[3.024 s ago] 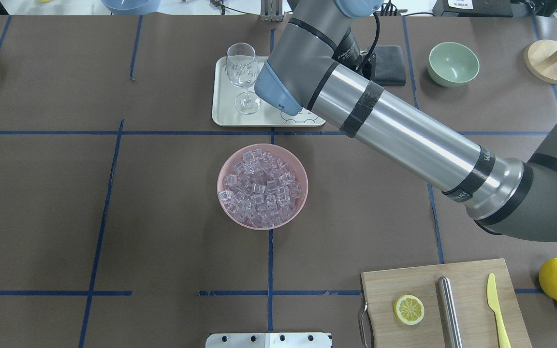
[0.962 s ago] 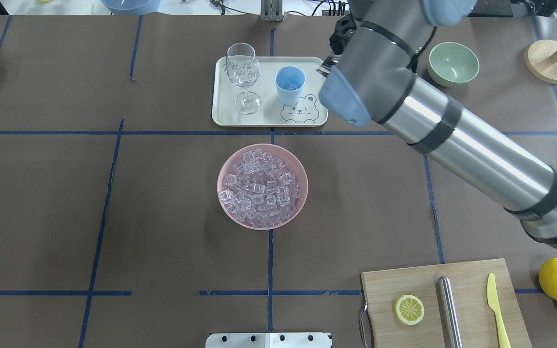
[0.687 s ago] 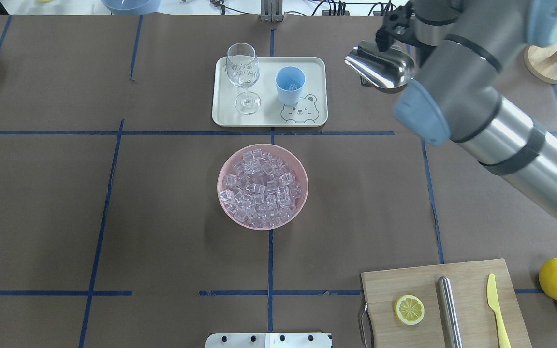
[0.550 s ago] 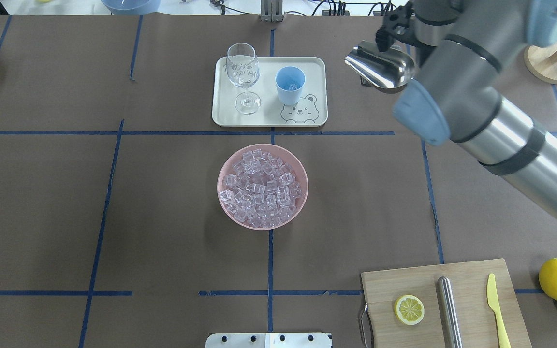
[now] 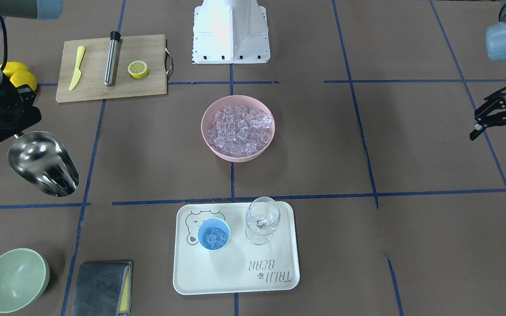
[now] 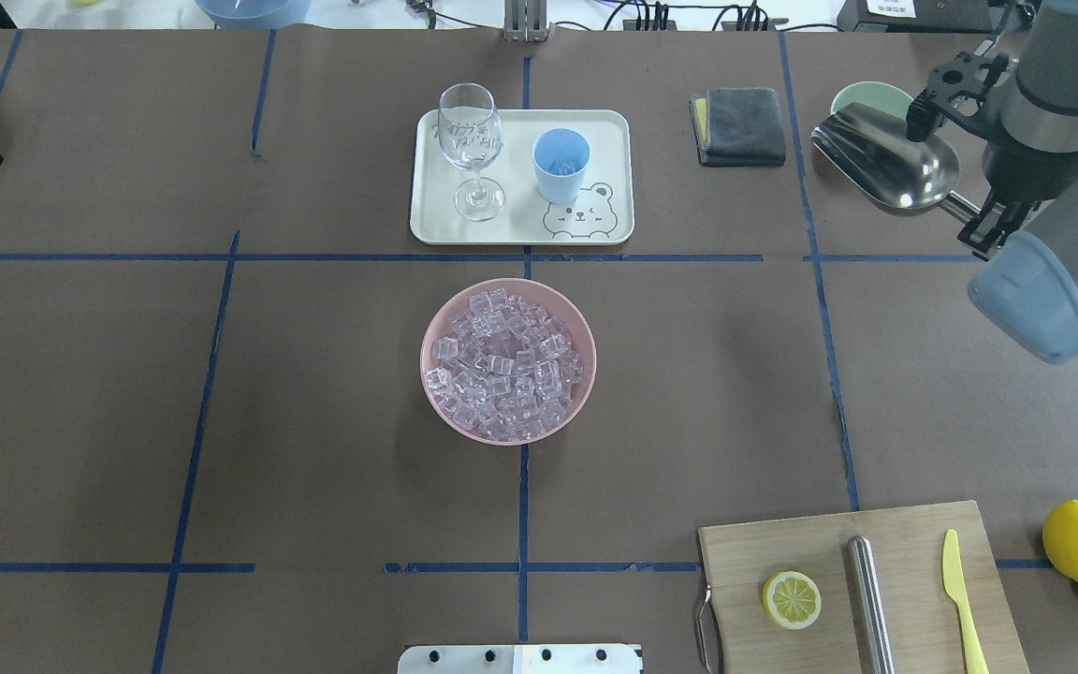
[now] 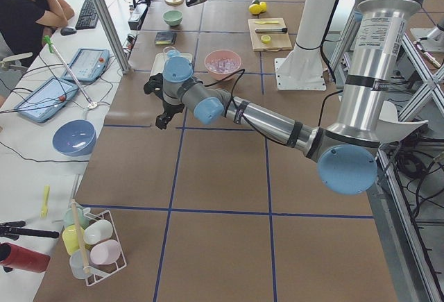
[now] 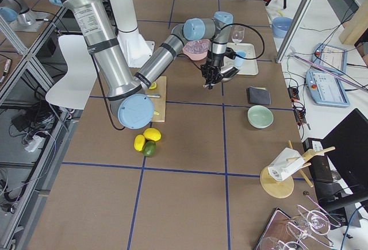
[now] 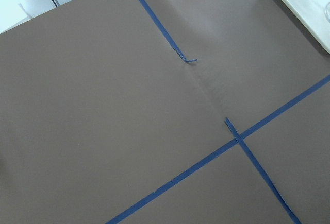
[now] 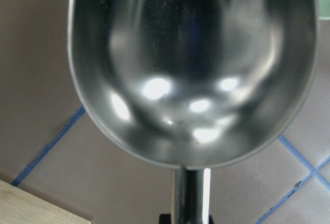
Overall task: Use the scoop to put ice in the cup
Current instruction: 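Move the scoop away from the cup with the right gripper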
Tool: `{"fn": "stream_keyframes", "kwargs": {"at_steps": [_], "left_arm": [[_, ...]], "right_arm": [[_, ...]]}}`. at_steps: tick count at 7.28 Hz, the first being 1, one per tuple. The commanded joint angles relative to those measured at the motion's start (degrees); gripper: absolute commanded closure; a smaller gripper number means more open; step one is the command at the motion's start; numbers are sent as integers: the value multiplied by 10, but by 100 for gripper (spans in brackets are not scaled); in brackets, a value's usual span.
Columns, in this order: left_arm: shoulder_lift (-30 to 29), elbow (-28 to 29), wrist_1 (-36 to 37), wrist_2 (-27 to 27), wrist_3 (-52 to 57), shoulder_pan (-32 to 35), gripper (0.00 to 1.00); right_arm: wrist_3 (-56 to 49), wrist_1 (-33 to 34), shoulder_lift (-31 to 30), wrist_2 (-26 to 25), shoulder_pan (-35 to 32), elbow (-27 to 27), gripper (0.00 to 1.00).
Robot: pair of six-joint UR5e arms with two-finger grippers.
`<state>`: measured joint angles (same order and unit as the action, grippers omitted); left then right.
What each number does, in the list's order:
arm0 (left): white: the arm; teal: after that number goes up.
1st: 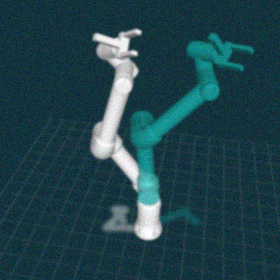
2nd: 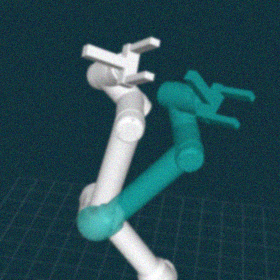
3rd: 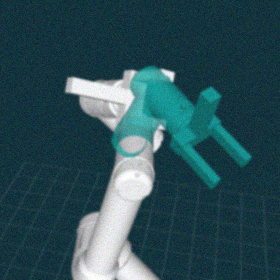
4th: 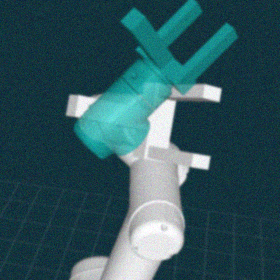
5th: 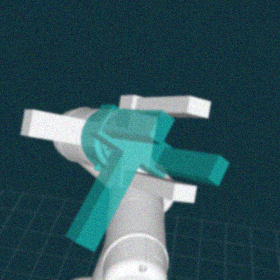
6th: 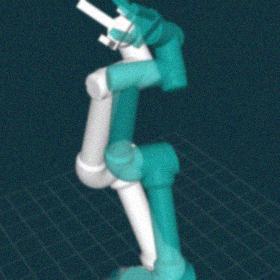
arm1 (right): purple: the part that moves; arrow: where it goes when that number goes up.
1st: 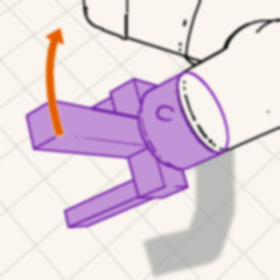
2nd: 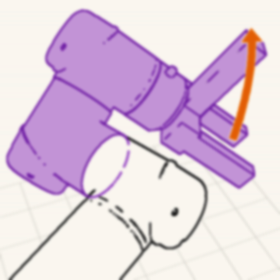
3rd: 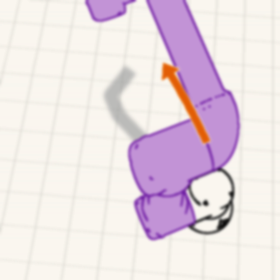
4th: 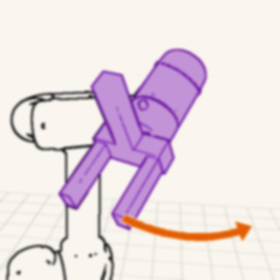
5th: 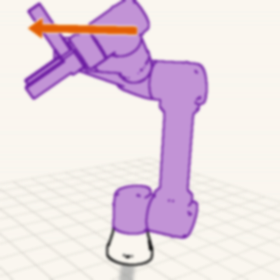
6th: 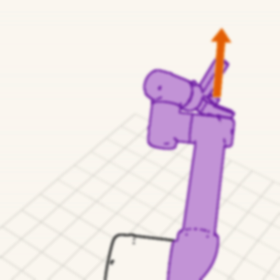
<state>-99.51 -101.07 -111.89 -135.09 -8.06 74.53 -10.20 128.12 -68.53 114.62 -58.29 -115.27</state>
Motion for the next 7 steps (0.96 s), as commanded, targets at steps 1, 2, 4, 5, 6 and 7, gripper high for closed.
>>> {"fn": "stream_keyframes", "kwargs": {"at_steps": [1,2,4,5,6,7], "left_arm": [[-8,-8,0,3,-2,0,0],[-9,-13,0,3,-2,0,0],[-14,-23,0,3,-3,0,0],[-15,-24,1,4,-3,0,0],[-16,-24,1,4,-4,0,0],[-17,-24,0,4,-3,0,0]], "right_arm": [[18,-5,-61,20,-15,-37,100],[88,2,-81,48,-26,-35,100],[131,-33,-145,53,-37,-59,100],[138,-37,-156,59,-36,-46,100],[158,-37,-156,70,-35,-41,100],[213,-55,-157,88,-26,-26,100]]}}
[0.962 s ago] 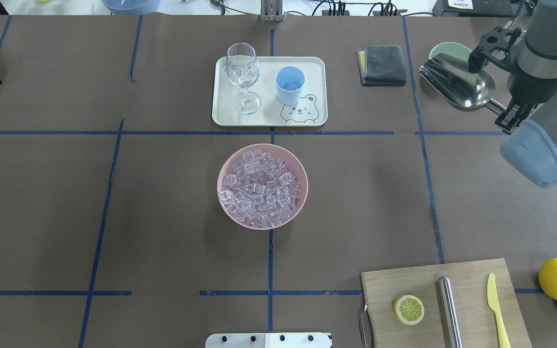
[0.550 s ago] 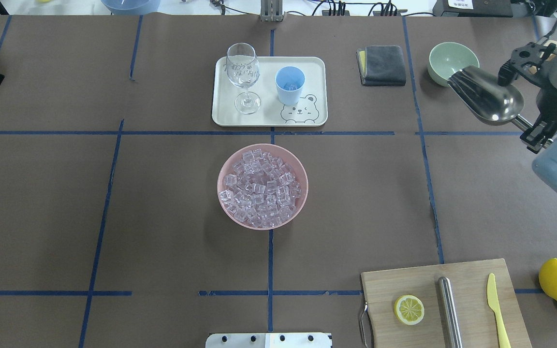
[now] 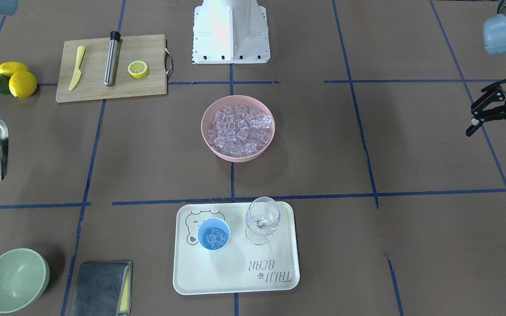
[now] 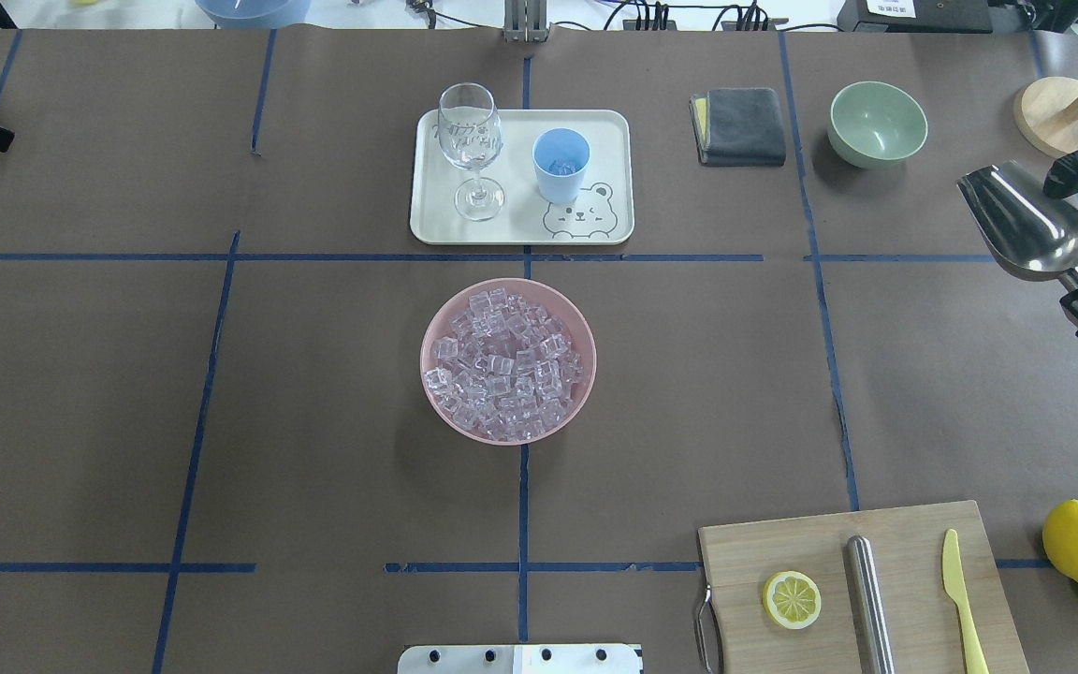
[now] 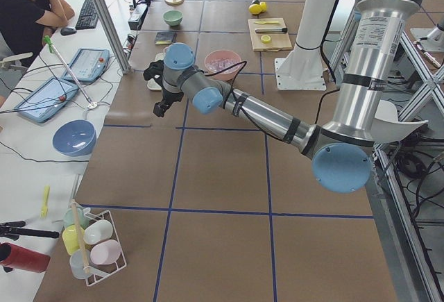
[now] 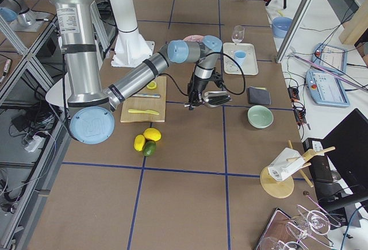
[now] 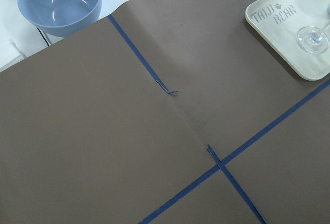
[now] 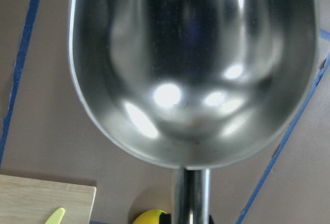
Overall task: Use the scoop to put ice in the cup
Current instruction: 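Move the scoop away from the cup with the right gripper, then lower the metal scoop onto the table beside the green bowl with the right gripper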
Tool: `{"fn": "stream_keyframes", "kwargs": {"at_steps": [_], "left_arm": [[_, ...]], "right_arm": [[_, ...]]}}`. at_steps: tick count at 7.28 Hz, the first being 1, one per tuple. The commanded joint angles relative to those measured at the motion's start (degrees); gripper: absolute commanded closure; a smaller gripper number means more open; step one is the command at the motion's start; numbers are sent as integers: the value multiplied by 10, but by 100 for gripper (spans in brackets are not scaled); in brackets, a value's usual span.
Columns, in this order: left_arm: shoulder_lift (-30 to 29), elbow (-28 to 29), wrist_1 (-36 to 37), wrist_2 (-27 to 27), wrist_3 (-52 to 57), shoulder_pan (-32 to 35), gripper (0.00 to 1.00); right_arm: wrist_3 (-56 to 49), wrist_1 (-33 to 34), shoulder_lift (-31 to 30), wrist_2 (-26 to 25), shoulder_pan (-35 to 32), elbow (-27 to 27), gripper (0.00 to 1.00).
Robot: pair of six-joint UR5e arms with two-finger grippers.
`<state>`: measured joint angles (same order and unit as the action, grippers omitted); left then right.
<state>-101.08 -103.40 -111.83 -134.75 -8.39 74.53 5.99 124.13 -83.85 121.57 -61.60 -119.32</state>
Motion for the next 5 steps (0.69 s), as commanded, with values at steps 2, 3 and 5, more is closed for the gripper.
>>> {"fn": "stream_keyframes", "kwargs": {"at_steps": [2,3,5], "left_arm": [[-1,-1,-1,1,-1,0,0],[-1,-1,-1,1,-1,0,0],[-1,-3,-1,1,-1,0,0]], "right_arm": [[192,-103,-29,24,57,20,100],[228,-164,-54,29,60,20,100],[242,-227,-95,32,86,35,100]]}}
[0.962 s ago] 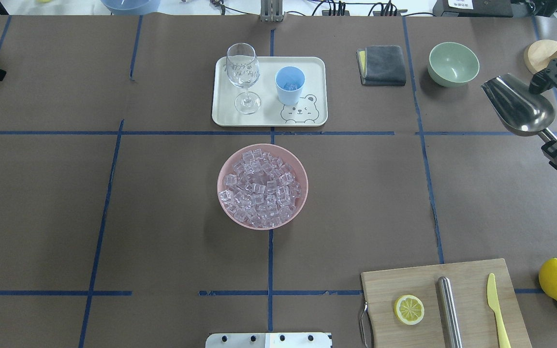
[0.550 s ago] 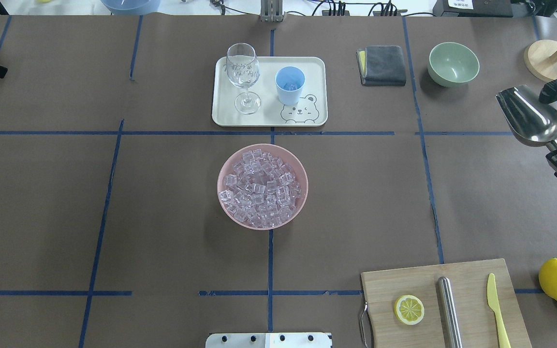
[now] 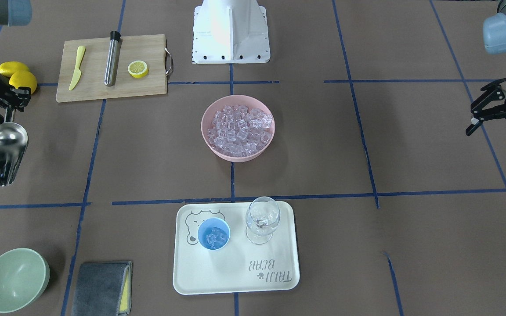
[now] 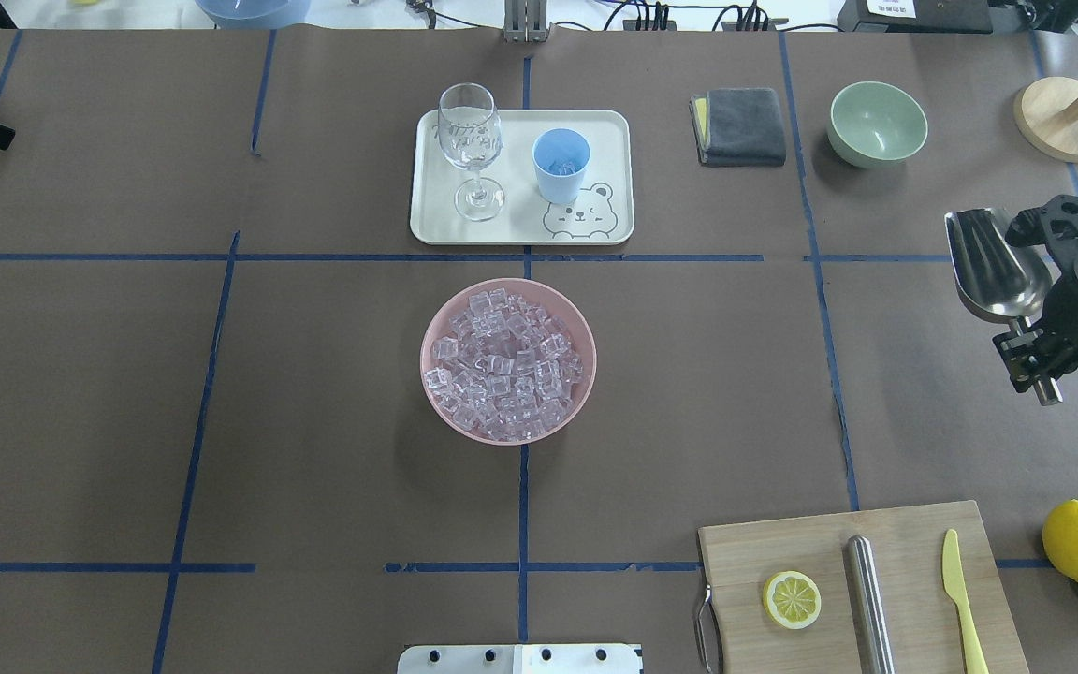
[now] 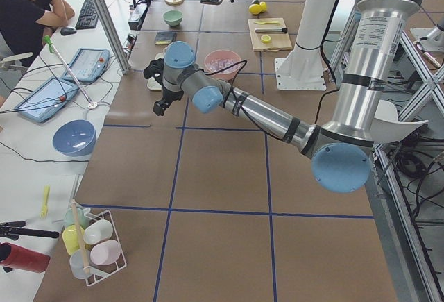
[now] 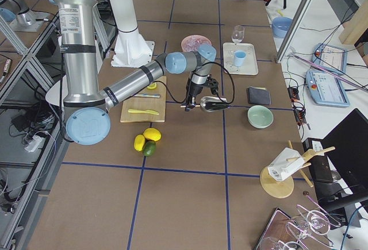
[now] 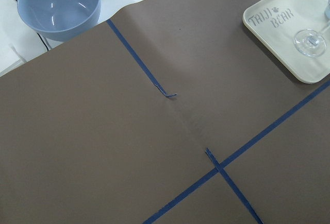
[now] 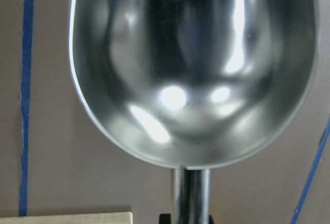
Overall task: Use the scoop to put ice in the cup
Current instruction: 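Lower the metal scoop onto the table beside the green bowl with the right gripper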
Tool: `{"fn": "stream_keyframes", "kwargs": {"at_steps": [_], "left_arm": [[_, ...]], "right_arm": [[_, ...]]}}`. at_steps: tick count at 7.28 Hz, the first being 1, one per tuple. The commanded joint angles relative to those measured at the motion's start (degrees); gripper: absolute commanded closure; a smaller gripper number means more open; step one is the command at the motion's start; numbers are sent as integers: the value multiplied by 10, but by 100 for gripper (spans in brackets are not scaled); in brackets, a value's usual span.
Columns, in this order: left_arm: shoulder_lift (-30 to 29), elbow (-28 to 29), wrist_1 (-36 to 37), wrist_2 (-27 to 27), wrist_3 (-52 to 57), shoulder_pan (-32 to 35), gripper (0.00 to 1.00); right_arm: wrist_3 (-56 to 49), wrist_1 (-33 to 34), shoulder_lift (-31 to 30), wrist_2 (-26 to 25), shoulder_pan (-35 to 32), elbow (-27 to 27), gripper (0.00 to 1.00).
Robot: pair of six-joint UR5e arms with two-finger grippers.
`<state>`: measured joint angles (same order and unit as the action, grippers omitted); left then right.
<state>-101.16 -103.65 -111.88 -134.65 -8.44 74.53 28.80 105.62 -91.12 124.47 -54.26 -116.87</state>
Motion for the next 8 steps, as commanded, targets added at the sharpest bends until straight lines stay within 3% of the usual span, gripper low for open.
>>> {"fn": "stream_keyframes", "kwargs": {"at_steps": [1,5,8], "left_arm": [[1,1,0,0,0,0,0],[1,6,0,1,0,0,0],[0,9,-1,1,0,-1,0]], "right_arm": [[15,-46,-22,31,20,29,100],[27,-47,-1,80,53,68,100],[117,-48,39,73,82,83,100]]}}
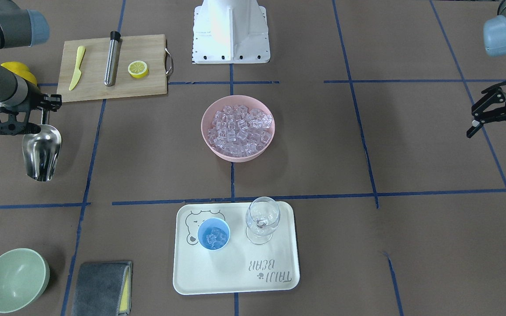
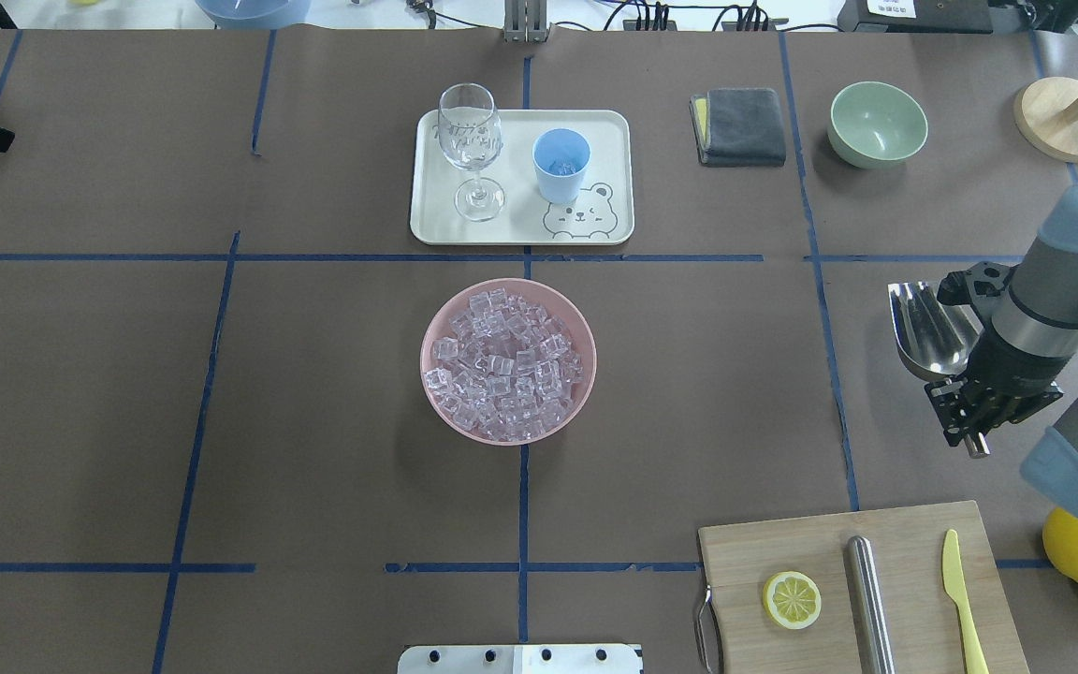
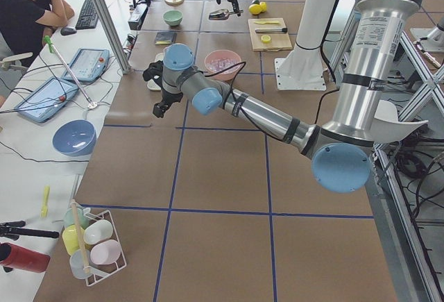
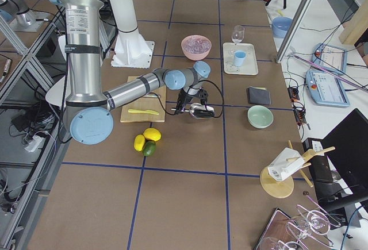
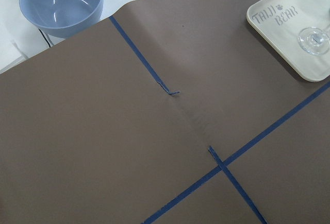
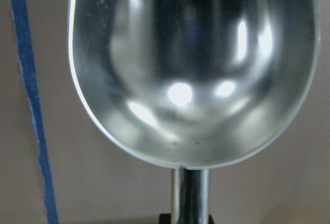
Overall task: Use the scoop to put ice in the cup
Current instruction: 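Lower the metal scoop onto the table beside the green bowl with the right gripper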
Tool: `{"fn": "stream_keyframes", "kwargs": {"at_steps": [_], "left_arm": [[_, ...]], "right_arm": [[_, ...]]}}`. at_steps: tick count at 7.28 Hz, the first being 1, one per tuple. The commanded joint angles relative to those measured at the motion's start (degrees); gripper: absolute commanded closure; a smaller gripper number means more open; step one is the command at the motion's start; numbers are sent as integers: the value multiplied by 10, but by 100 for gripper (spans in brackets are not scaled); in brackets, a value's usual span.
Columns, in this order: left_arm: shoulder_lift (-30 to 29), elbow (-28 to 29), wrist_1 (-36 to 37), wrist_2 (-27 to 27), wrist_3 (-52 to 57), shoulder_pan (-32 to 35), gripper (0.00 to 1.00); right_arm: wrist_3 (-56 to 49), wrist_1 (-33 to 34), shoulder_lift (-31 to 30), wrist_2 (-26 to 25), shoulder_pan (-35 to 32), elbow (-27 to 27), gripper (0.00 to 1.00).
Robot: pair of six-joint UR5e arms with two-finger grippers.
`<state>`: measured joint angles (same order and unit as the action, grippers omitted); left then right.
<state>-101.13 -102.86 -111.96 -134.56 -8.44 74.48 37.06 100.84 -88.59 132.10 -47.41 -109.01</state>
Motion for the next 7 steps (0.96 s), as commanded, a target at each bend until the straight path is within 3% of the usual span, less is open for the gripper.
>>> {"fn": "stream_keyframes", "kwargs": {"at_steps": [1,4,5,6,7], "left_arm": [[0,1,0,0,0,0,0],[-7,2,1,0,0,-1,0],[-7,2,1,0,0,-1,0],[-7,2,1,0,0,-1,0],[-7,3,1,0,0,-1,0]], "right_arm": [[35,0,15,-8,19,12,100],[35,0,15,-10,28,25,100],[34,0,15,-10,29,30,92],[34,-1,15,-9,29,29,56],[34,-1,13,-9,28,26,7]]}}
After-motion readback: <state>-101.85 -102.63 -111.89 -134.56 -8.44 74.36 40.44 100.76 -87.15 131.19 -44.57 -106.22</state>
